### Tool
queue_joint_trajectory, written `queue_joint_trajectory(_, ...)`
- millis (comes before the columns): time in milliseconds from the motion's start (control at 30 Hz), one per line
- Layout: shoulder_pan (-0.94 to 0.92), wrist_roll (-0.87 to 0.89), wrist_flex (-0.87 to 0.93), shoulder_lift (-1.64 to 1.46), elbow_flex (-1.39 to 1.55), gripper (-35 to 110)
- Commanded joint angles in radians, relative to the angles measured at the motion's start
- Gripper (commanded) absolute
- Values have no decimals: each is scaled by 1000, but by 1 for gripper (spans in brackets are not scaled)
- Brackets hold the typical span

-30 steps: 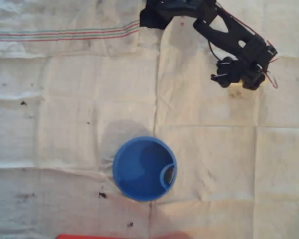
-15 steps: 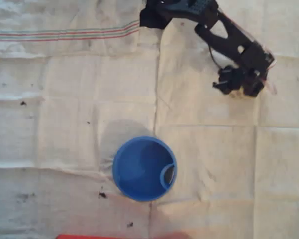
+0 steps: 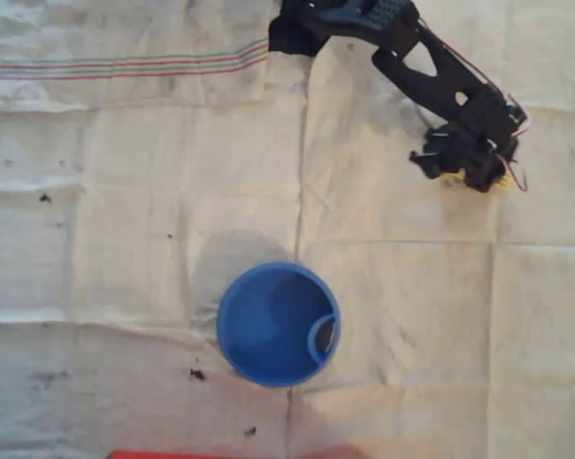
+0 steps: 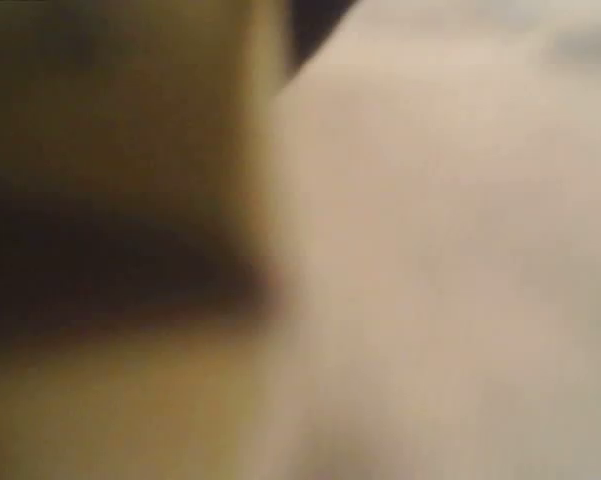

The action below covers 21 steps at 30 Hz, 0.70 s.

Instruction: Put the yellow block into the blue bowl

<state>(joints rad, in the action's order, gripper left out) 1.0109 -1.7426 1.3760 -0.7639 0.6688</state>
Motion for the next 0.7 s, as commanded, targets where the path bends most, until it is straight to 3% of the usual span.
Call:
queue_joint_trajectory(0,-25,130,6,-255,-103,0)
queue_joint_trajectory(400,-181,511,17,-469,-89,0)
queue_joint_trajectory(667,-416,614,129,-499,-101,0)
